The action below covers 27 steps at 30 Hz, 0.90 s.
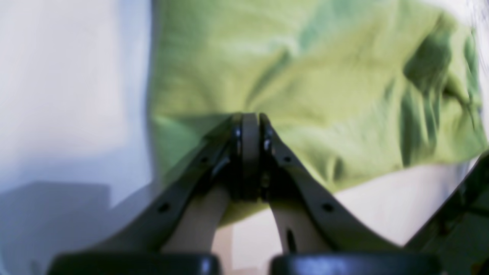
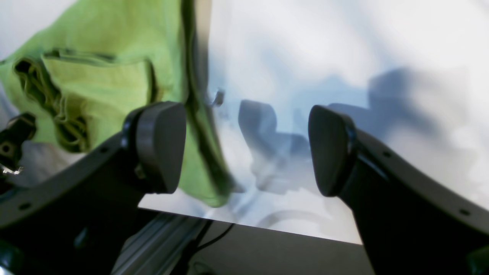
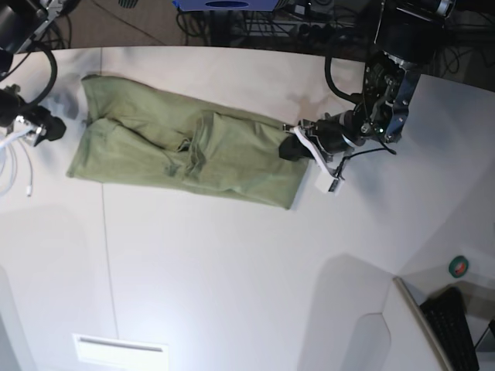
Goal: Layout the t-shirt on the table in an organized manner, then fold the t-shirt properly
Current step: 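Grasp opposite ends of the folded green shirt with both grippers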
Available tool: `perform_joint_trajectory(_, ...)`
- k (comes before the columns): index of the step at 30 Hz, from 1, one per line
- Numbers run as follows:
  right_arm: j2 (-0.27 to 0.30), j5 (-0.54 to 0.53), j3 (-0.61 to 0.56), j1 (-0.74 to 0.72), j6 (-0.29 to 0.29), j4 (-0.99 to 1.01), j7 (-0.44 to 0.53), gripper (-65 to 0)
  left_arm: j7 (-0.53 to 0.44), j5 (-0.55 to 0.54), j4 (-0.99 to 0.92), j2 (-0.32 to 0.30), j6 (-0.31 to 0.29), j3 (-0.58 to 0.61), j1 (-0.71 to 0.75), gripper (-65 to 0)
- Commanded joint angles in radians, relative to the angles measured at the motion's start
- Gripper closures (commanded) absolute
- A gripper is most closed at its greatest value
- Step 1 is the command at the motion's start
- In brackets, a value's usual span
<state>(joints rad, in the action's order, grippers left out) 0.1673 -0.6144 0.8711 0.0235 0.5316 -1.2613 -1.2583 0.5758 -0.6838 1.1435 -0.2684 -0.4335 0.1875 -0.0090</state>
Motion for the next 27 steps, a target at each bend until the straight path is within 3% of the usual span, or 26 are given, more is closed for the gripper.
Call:
perform_joint_trajectory(1,0.004,-0.017,0.003,-0.010,0.006,-0.008,0.001,-47.7,-0.020,-0.020,0.043,-0.004,-0.008,-0.004,-0.022,0.0)
perform_joint_trajectory(7,-0.022,-0.017,0.003,-0.035,0.063,0.010,0.022,-48.0,-0.018,-0.020,0.160,-0.012,-0.006,-0.012,-0.007,0.0)
perform_joint_trajectory(15,-0.004,-0.017,0.003,-0.098,0.065,0.180,0.029,-48.2,-0.018,-0.012,0.168,-0.084,-0.003,-0.260,0.060,0.0)
perform_joint_trajectory(21,-0.008,-0.017,-0.026,-0.107,0.065,0.236,0.018,-48.2,-0.020,-0.011,0.069,-0.133,-0.003,-0.356,0.077,0.0)
perform_joint_trajectory(24,-0.012,-0.017,-0.105,-0.104,0.100,0.236,0.018,-47.9,-0.023,0.085,0.026,-0.116,-0.003,-0.352,0.073,0.0)
perform_joint_trajectory(27,-0.038,-0.017,-0.126,-0.102,0.149,0.234,0.016,-47.4,-0.024,0.217,0.033,-0.039,-0.003,-0.362,0.070,0.0)
